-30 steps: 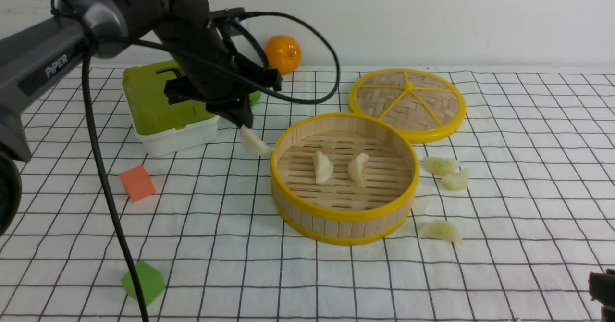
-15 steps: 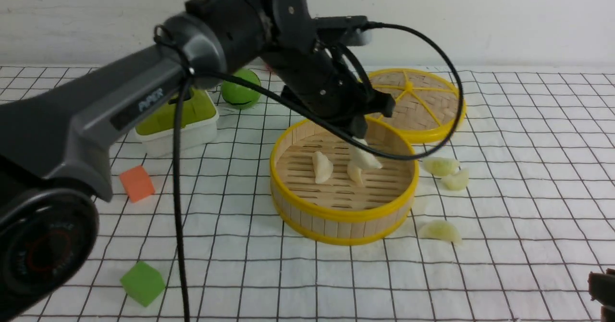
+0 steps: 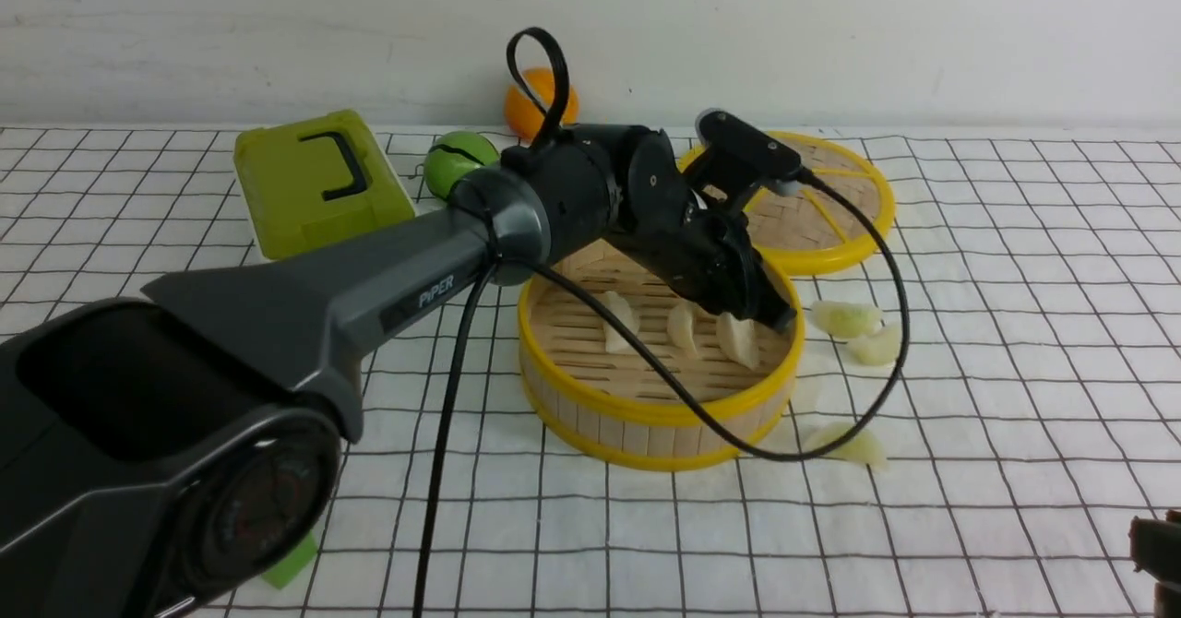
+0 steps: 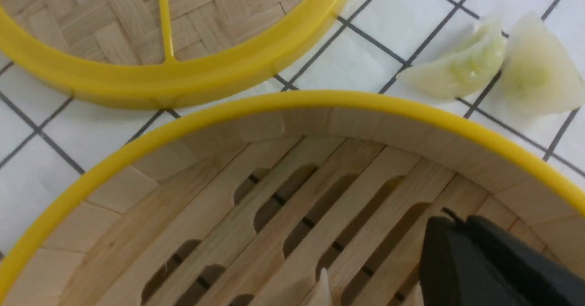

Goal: Put the dumplings into the steamer on the table with the white tablecloth.
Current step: 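Place the dumpling into the bamboo steamer basket with the left gripper, then reach for and grasp a dumpling lying on the table beside the steamer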

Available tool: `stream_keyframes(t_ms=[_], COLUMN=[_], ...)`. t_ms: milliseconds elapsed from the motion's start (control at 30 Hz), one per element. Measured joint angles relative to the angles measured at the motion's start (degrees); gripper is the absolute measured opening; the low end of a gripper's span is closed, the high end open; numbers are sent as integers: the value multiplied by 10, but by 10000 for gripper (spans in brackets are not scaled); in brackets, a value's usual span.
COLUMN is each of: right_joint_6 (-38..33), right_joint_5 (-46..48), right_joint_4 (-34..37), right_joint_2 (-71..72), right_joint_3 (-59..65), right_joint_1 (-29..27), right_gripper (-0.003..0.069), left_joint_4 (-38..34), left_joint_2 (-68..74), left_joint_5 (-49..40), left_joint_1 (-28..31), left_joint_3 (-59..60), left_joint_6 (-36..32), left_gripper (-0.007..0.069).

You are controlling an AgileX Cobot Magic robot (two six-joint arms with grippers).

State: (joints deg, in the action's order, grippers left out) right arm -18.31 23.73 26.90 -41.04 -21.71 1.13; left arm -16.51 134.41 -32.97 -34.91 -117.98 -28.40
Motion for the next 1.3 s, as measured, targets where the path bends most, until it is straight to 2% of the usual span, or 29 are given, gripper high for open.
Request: stream_keyframes(t_ms=[100, 200, 233, 267, 367, 400, 433, 500, 633, 733, 867, 933, 967, 1033, 1067, 1167, 1267, 1300], right_joint_6=[0, 0, 0, 0, 0, 0, 0, 0, 0, 0, 0, -18, -42, -63, -101, -145, -186, -212], right_joint_5=[1, 1, 1, 1, 1, 1, 1, 1, 1, -1, 3, 36, 62, 76, 90, 104, 129, 155], right_joint_4=[0, 0, 0, 0, 0, 0, 0, 0, 0, 0, 0, 3, 10, 19, 38, 74, 108, 122], right_joint_2=[0, 0, 0, 0, 0, 0, 0, 0, 0, 0, 0, -1, -5, -12, -34, -83, -149, -198], right_joint_3=[0, 0, 0, 0, 0, 0, 0, 0, 0, 0, 0, -2, -8, -15, -35, -75, -126, -173], right_joint_1=[0, 0, 0, 0, 0, 0, 0, 0, 0, 0, 0, 0, 0, 0, 0, 0, 0, 0], right_gripper=[167, 171, 172, 173, 176, 176, 176, 177, 177, 177, 179, 181, 185, 190, 204, 246, 300, 347], left_joint_4=[-10, -18, -20, -20, -21, -21, -21, -20, -17, -11, 18, 59, 104, 132, 178, 205, 207, 208], left_joint_2=[3, 5, 5, 5, 5, 5, 6, 4, -27, -70, -179, -258, -308, -337, -382, -432, -477, -510], left_joint_5=[6, 8, 6, 6, -2, -2, -2, -1, -19, -39, -114, -176, -222, -267, -335, -378, -381, -381], left_joint_1=[0, 0, 0, 0, 0, 0, 0, 0, 0, 0, 0, 0, 0, 0, 1, 6, 20, 37], left_joint_3=[0, 0, -1, -1, -1, -1, -1, -1, 1, 2, 2, 1, -1, -2, -1, 26, 85, 140], left_joint_6=[-43, -62, -65, -65, -66, -66, -66, -65, -65, -64, -10, 55, 96, 122, 159, 192, 214, 239], left_gripper=[-1, 46, 91, 91, 259, 259, 317, 370, 391, 388, 344, 284, 232, 181, 104, 1, -13, -13])
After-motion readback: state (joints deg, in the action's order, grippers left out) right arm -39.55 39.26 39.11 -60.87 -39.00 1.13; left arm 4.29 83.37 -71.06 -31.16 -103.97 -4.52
